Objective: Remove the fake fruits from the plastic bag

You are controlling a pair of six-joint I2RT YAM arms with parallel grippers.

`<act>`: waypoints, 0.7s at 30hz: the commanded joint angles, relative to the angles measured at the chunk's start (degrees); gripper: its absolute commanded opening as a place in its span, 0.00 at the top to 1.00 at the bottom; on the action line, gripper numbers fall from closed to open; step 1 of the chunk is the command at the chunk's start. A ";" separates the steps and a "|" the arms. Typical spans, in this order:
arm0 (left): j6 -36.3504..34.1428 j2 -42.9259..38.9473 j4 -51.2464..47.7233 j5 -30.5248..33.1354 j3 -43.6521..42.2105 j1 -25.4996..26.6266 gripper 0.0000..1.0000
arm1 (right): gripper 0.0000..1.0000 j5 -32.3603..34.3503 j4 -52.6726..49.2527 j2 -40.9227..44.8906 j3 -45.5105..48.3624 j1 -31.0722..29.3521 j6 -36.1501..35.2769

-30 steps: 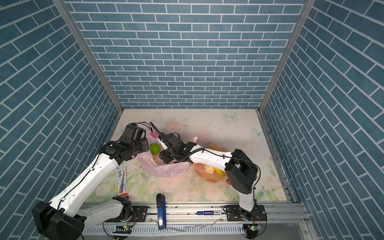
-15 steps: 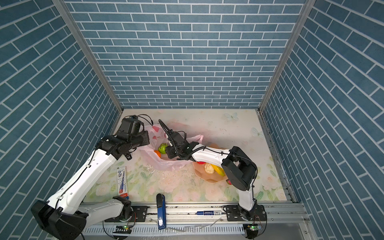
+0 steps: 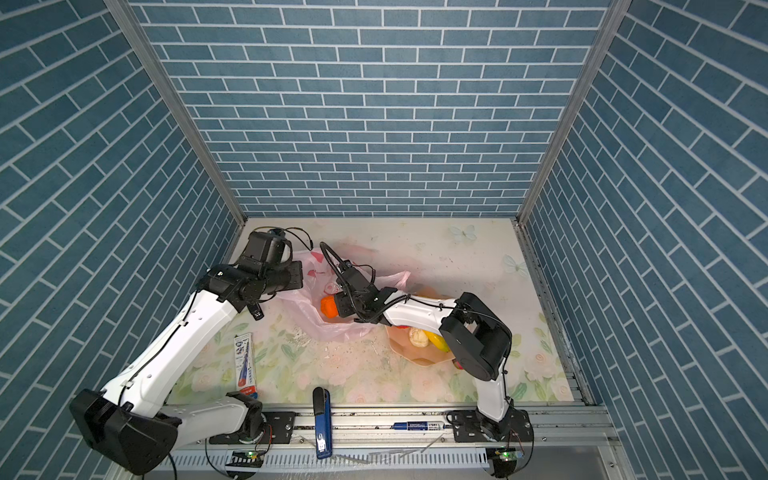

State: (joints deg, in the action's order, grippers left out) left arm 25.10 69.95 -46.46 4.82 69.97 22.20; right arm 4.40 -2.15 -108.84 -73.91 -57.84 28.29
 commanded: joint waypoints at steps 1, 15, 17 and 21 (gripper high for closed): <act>1.03 -1.66 -4.62 -0.70 -3.37 -0.33 1.00 | 0.46 0.61 -2.61 2.77 1.23 -0.16 0.39; 10.84 -9.10 -4.97 -1.24 -21.08 -0.22 1.00 | 0.47 -6.73 -19.57 9.81 0.60 -2.28 -6.45; 12.90 -10.57 -1.92 -1.87 -23.74 -0.27 1.00 | 0.46 -5.39 -20.43 8.88 -1.06 -2.27 -5.05; 16.97 -14.30 2.98 -2.54 -28.10 -0.30 1.00 | 0.44 -4.36 -21.31 5.72 -5.54 -2.21 -0.94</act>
State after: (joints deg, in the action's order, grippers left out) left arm 37.80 57.91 -47.97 2.76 43.46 22.13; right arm -1.32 -21.02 -101.08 -74.89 -60.12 24.32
